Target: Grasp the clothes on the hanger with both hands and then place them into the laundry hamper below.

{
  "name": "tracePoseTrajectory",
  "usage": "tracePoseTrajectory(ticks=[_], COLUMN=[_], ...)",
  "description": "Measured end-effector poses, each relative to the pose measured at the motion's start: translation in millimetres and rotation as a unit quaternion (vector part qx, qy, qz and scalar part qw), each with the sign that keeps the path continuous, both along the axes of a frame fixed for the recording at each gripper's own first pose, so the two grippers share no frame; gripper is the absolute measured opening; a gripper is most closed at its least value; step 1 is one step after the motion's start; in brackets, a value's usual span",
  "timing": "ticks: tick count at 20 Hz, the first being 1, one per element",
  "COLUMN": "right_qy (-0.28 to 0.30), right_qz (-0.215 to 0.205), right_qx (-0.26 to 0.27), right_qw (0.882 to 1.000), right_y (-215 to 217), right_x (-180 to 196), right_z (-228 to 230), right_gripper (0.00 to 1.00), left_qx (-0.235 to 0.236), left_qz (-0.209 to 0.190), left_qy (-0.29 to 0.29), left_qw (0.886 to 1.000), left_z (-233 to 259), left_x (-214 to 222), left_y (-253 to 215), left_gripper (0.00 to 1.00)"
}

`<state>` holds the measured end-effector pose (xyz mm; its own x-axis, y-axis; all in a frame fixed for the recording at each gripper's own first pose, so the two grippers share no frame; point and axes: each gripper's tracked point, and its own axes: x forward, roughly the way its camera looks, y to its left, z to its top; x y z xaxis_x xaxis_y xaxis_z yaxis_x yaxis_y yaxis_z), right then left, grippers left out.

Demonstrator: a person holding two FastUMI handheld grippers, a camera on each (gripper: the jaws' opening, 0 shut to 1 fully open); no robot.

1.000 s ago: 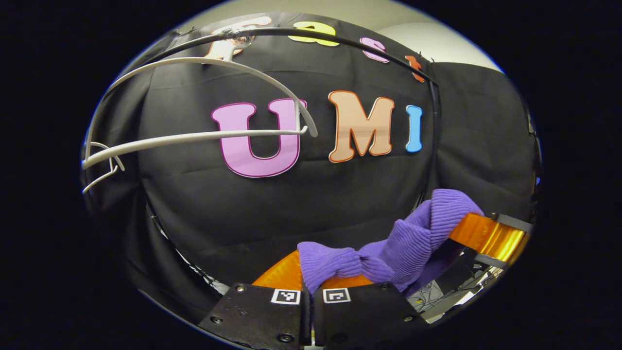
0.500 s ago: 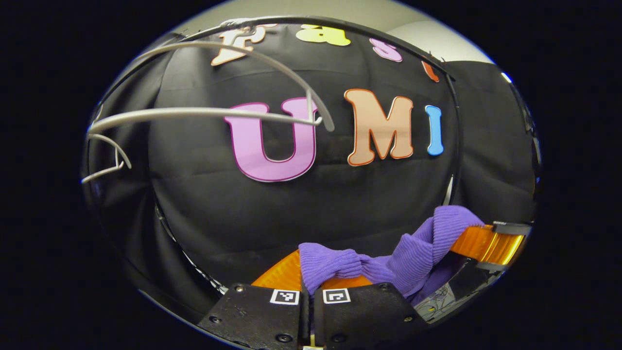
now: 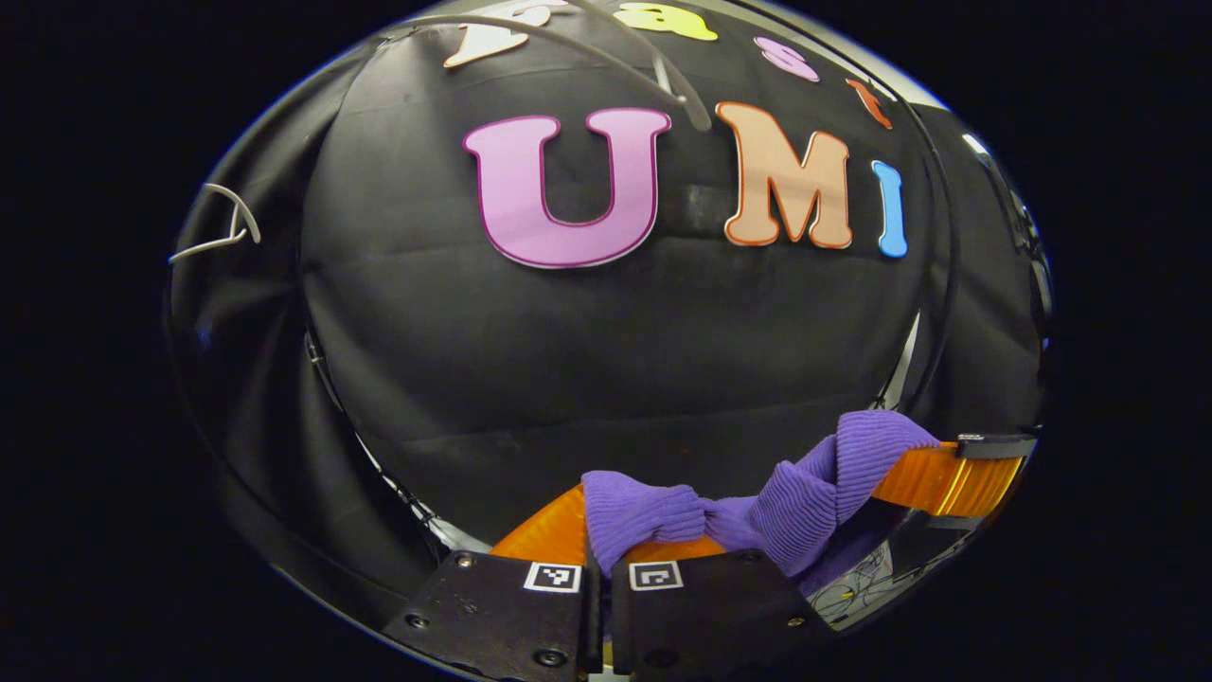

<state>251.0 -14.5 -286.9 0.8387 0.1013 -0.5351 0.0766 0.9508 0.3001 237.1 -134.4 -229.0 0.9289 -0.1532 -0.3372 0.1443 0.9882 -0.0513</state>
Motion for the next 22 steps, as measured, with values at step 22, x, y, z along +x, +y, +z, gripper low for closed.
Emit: tracePoseTrajectory(ticks=[22], right_qy=[0.209], right_qz=[-0.023], right_qx=[-0.049], right_qw=[0.976], right_y=[-13], right_x=[-53], right_z=[-178], right_gripper=[0.16], left_qx=[-0.008], left_qz=[-0.051], left_qy=[0.171], left_qw=[0.984], left_z=[-165], left_x=[-20], left_y=[-11], left_gripper=[0.18])
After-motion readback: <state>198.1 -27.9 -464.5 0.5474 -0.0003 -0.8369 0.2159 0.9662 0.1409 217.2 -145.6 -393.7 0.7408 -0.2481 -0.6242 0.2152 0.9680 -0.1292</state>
